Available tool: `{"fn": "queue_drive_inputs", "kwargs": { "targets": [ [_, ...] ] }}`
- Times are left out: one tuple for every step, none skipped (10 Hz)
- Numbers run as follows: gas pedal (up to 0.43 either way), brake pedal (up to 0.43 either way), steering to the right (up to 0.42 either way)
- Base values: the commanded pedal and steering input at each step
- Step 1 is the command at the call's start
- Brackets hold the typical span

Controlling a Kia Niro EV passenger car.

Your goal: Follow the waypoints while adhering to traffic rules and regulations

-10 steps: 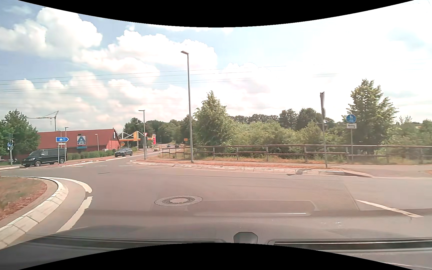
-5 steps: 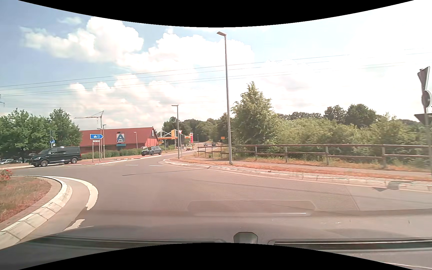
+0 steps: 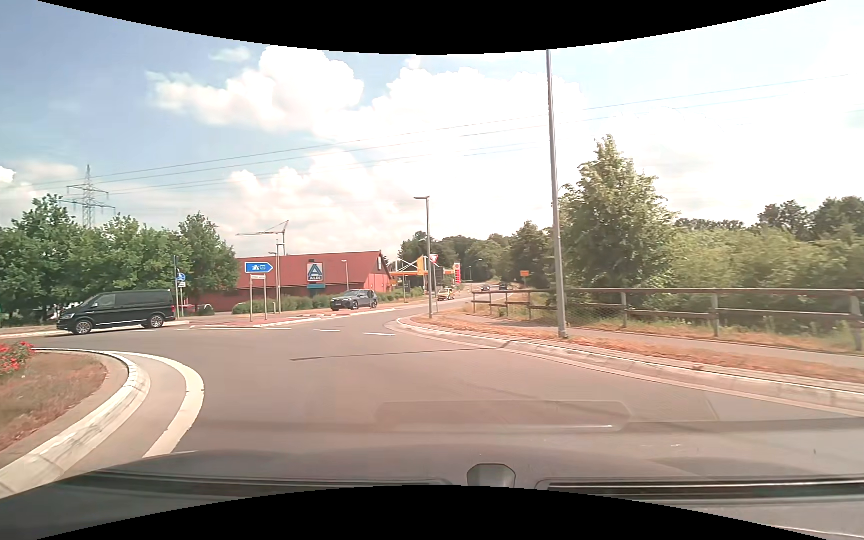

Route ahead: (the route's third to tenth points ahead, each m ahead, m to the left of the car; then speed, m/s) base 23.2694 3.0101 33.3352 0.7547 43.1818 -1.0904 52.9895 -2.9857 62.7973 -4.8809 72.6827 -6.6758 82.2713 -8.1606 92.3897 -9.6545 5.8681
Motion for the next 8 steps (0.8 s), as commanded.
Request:
{"fn": "queue_drive_inputs", "kwargs": {
  "targets": [
    [0.157,0.0,-0.25],
    [0.169,0.0,-0.239],
    [0.169,0.0,-0.23],
    [0.169,0.0,-0.223],
    [0.169,0.0,-0.212],
    [0.169,0.0,-0.199],
    [0.177,0.0,-0.185],
    [0.177,0.0,-0.164]
  ]
}}
